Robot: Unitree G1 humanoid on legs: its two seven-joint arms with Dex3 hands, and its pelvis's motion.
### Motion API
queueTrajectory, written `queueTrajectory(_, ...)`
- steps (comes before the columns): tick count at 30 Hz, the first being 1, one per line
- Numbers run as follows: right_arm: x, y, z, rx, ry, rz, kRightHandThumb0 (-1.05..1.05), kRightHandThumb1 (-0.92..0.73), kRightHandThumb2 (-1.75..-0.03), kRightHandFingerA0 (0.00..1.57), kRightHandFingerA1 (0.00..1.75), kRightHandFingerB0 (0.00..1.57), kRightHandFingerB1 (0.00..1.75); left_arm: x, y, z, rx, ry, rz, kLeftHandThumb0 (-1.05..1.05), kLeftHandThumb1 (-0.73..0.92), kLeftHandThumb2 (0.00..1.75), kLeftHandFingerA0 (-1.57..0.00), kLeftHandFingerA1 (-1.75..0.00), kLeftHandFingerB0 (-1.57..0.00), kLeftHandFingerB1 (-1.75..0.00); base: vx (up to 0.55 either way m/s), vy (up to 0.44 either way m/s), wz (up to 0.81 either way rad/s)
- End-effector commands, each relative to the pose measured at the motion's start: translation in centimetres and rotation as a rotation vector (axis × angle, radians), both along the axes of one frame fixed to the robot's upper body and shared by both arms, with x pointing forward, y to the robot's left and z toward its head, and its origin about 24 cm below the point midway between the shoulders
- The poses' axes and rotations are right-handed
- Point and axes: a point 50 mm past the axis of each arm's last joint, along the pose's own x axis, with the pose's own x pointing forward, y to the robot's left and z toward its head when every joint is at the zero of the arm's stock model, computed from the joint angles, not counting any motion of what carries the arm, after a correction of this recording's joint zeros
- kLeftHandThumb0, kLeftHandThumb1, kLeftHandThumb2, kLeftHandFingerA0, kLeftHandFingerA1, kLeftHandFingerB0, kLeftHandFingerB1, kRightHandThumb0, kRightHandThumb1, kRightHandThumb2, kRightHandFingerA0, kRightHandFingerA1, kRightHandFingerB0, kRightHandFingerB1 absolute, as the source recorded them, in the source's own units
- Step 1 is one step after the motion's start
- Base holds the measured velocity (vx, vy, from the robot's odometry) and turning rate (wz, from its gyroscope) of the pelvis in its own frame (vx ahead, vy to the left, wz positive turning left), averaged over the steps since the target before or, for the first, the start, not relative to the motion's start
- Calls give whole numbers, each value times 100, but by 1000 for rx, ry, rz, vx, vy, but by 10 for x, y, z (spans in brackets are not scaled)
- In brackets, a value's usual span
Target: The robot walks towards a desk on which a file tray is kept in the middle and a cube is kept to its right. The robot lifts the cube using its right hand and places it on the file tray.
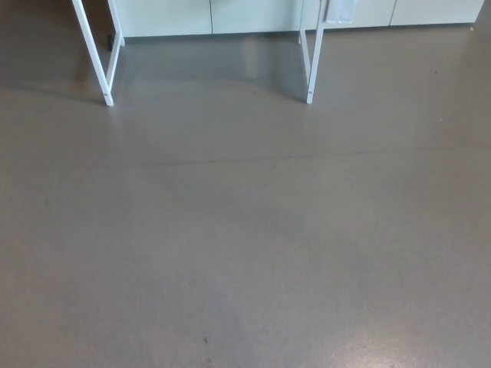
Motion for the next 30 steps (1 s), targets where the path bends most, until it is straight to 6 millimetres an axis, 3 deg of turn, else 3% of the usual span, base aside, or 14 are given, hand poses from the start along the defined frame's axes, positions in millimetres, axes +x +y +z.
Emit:
queueTrajectory(1,0,-4,6,-8,5,70,-83,-58,-95,51,71,4,26,1,4,5,-29,-27,-32,-48,27,102,-49,-84,-47,-79,0,0,0)
queueTrajectory(2,0,-4,6,-16,17,90,-83,-75,-62,52,68,0,27,1,4,5,-29,-30,-37,-49,26,101,-48,-83,-47,-78,0,0,0)
queueTrajectory(4,1,-4,6,9,22,70,-81,-75,-62,52,62,1,27,-1,5,4,-37,-26,-16,-51,25,100,-47,-83,-43,-77,0,0,0)
queueTrajectory(5,1,-4,6,13,25,69,-80,-60,-98,47,67,0,24,-1,5,4,-42,-29,-9,-50,24,100,-45,-83,-43,-78,0,0,0)
queueTrajectory(15,0,-3,4,-14,18,91,-81,-60,-96,53,66,4,24,-3,6,4,-33,-24,-8,-56,23,99,-43,-80,-44,-76,0,0,0)
queueTrajectory(16,2,-4,5,1,20,65,-80,-74,-63,52,58,3,26,-3,6,5,-33,-25,-14,-54,23,100,-49,-83,-51,-80,0,0,0)
queueTrajectory(17,2,-4,5,6,16,58,-80,-58,-94,51,68,4,26,-3,6,5,-37,-28,-11,-55,20,99,-49,-84,-52,-82,0,0,0)
queueTrajectory(18,2,-4,6,14,3,58,-77,-72,-62,56,73,6,25,-3,6,5,-42,-33,-5,-54,21,100,-47,-84,-51,-81,0,0,0)
queueTrajectory(20,2,-5,8,-3,44,86,-82,-75,-63,42,67,0,26,-3,7,5,-39,-30,-2,-53,23,100,-47,-83,-49,-80,0,0,0)
queueTrajectory(21,2,-5,6,-13,41,71,-83,-58,-96,40,65,2,27,-4,6,5,-39,-34,2,-51,23,100,-49,-84,-49,-80,0,0,0)
queueTrajectory(22,1,-4,6,-27,44,95,-83,-75,-63,45,64,1,29,-3,7,5,-37,-31,-13,-52,24,100,-48,-84,-50,-81,0,0,0)
queueTrajectory(23,0,-3,6,-23,31,114,-81,-60,-98,47,70,2,25,-3,6,5,-34,-26,-16,-55,23,100,-48,-83,-49,-79,0,0,0)
queueTrajectory(28,4,-3,5,19,-4,49,-79,-59,-97,40,64,0,24,-3,6,5,-33,-24,-3,-51,23,99,-45,-81,-43,-76,0,0,0)
queueTrajectory(30,4,-3,4,31,-19,15,-79,-56,-93,51,70,2,26,-2,6,5,-36,-22,8,-49,25,101,-42,-80,-42,-76,0,0,0)
